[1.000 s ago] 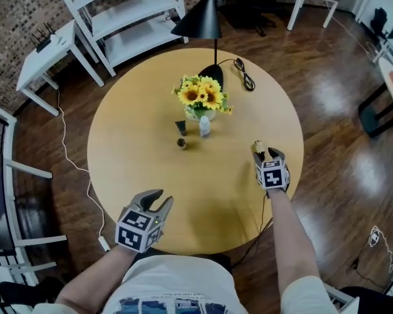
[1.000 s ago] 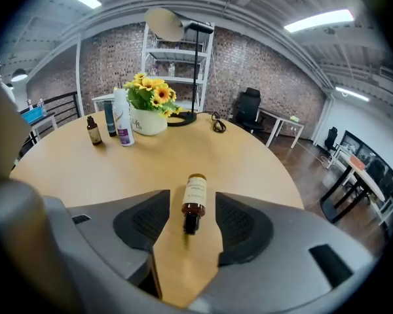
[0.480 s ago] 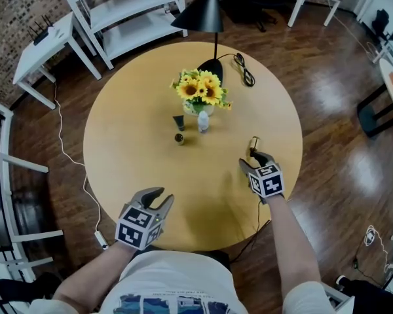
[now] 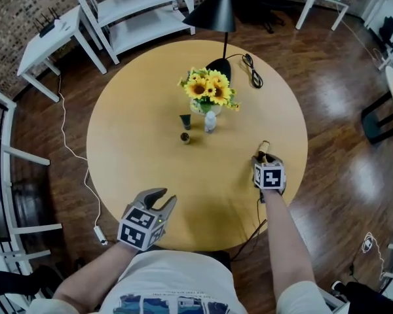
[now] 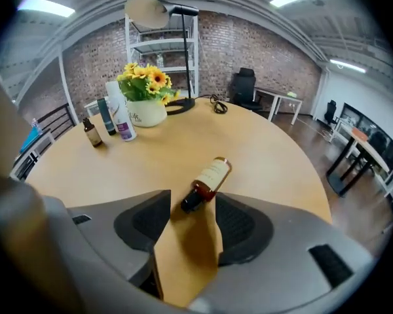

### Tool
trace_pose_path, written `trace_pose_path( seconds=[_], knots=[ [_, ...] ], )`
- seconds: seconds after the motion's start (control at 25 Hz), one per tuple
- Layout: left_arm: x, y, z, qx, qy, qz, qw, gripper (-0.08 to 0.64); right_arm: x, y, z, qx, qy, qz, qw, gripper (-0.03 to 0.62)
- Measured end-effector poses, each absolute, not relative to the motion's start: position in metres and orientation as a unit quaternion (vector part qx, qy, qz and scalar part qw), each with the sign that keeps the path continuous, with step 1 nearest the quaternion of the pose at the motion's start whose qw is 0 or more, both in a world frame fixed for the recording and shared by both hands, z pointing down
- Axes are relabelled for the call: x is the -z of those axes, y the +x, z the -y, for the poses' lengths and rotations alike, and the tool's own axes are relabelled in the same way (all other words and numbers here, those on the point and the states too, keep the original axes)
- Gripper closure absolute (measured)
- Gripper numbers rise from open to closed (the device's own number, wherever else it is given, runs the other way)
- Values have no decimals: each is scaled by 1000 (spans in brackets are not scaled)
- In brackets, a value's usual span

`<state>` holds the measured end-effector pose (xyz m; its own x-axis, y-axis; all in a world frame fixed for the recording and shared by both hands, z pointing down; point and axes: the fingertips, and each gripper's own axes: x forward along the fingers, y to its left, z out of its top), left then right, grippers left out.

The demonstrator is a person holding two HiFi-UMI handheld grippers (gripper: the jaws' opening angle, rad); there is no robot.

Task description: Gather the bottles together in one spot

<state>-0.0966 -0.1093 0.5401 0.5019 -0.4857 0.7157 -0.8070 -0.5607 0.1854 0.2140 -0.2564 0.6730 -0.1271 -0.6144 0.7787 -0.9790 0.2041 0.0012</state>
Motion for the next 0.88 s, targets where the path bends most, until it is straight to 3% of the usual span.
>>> trace_pose_path(
  seconds=[0.08, 0.36, 0.44, 0.88],
  knots=[
    [-541, -98, 109, -311, 826, 391, 259, 440, -678, 218, 253, -274, 587, 684, 335, 403],
    [-543, -98, 103, -315, 827, 388, 257, 440, -674, 223, 250, -268, 600, 681, 323, 439],
    [-543, -97, 102, -314, 828, 386, 257, 440, -672, 227, 244, -260, 602, 680, 329, 491],
    [-541, -86, 101, -314, 838, 367, 252, 440, -673, 209, 191, -161, 488, 747, 423, 494]
  ],
)
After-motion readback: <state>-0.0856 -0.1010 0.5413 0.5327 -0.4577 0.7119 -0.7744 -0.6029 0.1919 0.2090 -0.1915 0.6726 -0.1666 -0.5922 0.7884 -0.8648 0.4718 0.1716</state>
